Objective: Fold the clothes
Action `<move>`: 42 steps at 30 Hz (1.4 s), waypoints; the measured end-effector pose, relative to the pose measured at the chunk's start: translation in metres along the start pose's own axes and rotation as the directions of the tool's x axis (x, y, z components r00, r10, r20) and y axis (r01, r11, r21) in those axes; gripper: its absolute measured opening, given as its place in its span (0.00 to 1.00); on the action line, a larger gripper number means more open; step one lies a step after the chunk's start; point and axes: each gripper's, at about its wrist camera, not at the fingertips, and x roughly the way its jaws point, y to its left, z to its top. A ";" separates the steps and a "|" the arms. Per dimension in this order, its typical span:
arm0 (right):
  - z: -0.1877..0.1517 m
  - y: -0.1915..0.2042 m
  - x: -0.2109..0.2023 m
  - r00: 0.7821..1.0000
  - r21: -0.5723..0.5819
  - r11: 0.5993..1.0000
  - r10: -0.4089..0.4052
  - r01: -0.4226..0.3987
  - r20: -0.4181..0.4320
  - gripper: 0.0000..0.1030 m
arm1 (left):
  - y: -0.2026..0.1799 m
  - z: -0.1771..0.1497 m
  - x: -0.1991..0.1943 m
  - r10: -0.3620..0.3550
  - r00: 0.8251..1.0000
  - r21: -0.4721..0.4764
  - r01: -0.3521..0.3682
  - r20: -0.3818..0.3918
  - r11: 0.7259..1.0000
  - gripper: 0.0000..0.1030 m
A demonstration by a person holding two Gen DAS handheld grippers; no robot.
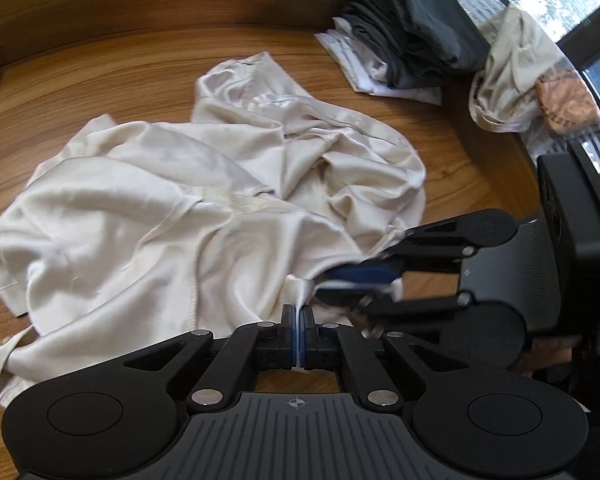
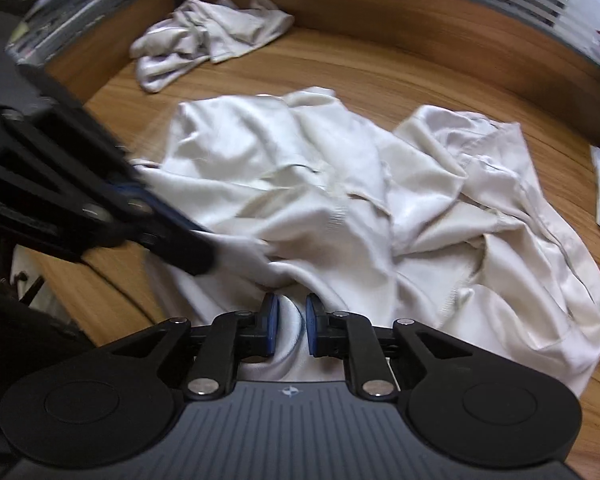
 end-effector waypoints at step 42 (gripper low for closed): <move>0.003 0.021 0.025 0.994 0.000 0.994 0.105 -0.105 -0.006 0.27 | 0.022 -0.017 -0.009 0.076 0.997 -0.071 -0.075 0.006 0.995 0.03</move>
